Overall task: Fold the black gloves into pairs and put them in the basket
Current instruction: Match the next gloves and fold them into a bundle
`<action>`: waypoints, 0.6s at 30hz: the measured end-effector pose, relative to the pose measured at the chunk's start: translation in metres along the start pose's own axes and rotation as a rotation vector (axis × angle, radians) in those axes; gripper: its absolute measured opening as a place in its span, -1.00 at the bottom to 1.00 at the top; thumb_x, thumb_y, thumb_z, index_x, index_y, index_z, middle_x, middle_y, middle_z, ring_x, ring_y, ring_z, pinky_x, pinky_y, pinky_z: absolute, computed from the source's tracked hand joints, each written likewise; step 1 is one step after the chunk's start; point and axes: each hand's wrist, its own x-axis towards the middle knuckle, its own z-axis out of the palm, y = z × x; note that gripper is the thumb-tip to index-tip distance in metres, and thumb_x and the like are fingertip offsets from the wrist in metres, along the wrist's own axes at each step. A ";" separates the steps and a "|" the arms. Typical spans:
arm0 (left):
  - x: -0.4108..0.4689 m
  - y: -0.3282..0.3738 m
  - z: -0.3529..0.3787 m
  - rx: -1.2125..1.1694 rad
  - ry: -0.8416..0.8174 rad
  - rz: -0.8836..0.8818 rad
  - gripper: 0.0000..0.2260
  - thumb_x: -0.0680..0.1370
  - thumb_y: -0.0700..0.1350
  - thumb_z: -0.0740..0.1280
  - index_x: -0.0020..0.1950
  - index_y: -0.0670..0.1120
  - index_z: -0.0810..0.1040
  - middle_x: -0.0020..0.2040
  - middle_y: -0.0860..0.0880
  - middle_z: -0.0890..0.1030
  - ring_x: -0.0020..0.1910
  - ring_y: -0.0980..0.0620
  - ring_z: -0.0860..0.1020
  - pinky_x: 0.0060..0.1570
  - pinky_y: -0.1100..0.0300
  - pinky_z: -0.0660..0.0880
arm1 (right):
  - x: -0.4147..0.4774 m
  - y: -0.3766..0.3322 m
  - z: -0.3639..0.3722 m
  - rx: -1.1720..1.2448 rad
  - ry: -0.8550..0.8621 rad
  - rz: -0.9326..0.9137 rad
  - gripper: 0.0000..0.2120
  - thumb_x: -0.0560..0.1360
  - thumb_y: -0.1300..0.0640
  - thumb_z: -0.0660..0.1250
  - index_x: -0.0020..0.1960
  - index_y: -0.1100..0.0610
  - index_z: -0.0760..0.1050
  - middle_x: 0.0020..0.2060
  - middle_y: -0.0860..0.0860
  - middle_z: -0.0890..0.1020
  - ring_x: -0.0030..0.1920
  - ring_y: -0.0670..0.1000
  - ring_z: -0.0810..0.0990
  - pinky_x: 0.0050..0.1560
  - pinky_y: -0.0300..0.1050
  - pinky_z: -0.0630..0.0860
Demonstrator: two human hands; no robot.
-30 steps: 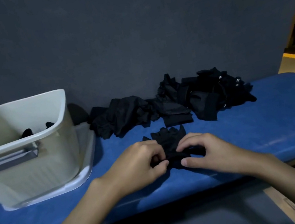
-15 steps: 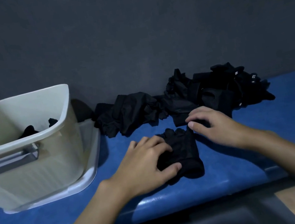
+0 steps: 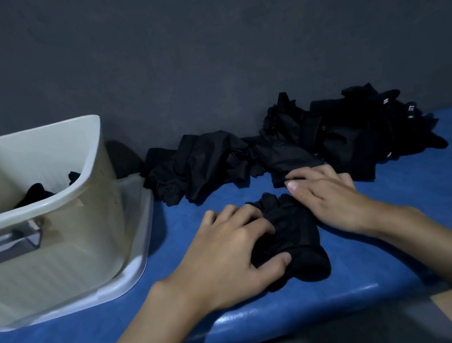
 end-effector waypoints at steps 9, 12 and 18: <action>-0.003 0.001 -0.006 -0.002 0.010 -0.003 -0.43 0.48 0.41 -0.01 0.28 0.16 0.50 0.21 0.26 0.42 0.23 0.20 0.33 0.27 0.11 0.25 | -0.016 -0.013 -0.023 0.446 0.266 -0.045 -0.68 0.64 -0.02 0.11 0.11 0.05 0.61 0.20 -0.20 0.50 0.21 -0.23 0.46 0.32 -0.23 0.33; 0.000 0.002 -0.010 -0.059 0.074 -0.020 -0.47 0.51 0.36 -0.01 0.28 0.14 0.50 0.20 0.25 0.44 0.24 0.18 0.35 0.27 0.10 0.26 | -0.027 -0.023 -0.036 0.625 0.314 -0.051 -0.74 0.65 0.11 0.13 0.13 0.07 0.59 0.20 -0.17 0.51 0.13 -0.40 0.46 0.09 -0.56 0.31; 0.024 -0.005 -0.012 -0.392 0.373 -0.157 -0.59 0.57 0.16 0.26 0.39 0.07 0.42 0.27 0.17 0.46 0.27 0.13 0.43 0.30 0.02 0.40 | -0.037 -0.030 -0.043 0.805 0.388 -0.077 -0.82 0.60 0.12 0.24 0.03 -0.08 0.61 0.14 -0.22 0.58 0.19 -0.26 0.52 0.24 -0.26 0.43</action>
